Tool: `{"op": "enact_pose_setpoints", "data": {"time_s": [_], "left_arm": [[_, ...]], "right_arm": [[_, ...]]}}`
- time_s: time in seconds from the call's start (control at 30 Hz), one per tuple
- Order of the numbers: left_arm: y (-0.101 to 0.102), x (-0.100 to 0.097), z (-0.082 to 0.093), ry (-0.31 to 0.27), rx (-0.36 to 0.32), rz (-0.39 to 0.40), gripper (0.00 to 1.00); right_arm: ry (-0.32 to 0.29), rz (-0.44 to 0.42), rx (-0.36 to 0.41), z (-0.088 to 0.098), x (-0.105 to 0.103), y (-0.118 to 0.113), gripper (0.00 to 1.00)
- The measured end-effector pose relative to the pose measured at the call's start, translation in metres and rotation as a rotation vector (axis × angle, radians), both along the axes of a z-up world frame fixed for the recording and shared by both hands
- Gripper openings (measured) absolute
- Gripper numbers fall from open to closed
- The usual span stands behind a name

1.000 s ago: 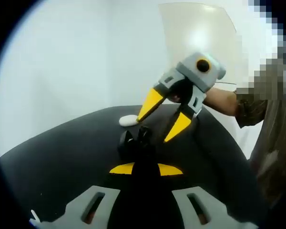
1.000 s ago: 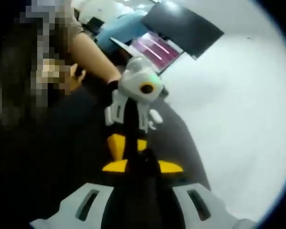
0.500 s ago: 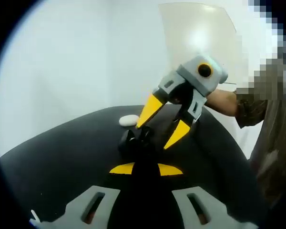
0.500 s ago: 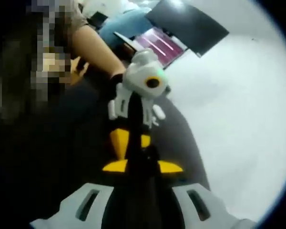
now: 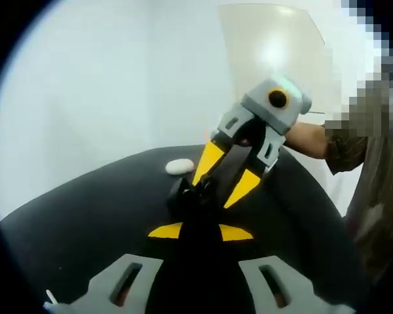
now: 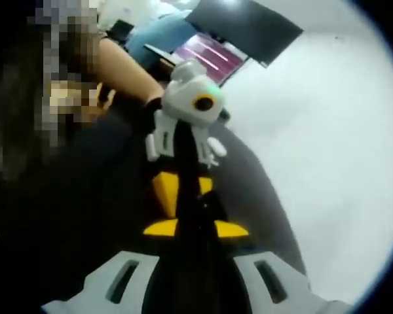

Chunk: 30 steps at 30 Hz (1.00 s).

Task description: Pick up three earphones and place each one into its charging case using tactile feedback, ensure that each earphone is properly inserted and securely positioned inside the case.

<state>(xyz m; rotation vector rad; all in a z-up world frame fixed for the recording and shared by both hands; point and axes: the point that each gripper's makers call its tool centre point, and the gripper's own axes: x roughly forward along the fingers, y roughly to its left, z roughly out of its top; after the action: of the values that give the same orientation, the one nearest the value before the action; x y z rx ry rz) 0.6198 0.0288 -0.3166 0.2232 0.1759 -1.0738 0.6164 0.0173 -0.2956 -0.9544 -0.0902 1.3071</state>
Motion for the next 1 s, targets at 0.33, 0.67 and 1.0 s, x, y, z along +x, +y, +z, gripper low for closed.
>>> {"op": "enact_pose_setpoints", "data": {"time_s": [0.33, 0.67, 1.0], "left_arm": [[0.001, -0.001, 0.005, 0.019, -0.041, -0.001, 0.15], [0.001, 0.000, 0.006, 0.029, -0.055, 0.004, 0.15], [0.001, 0.001, 0.005, 0.029, -0.052, 0.008, 0.15]], "right_arm": [[0.015, -0.021, 0.054, 0.001, 0.001, 0.008, 0.19], [-0.106, 0.023, 0.118, 0.025, -0.010, 0.002, 0.26], [-0.103, 0.047, 0.071, 0.015, -0.012, 0.016, 0.25]]}}
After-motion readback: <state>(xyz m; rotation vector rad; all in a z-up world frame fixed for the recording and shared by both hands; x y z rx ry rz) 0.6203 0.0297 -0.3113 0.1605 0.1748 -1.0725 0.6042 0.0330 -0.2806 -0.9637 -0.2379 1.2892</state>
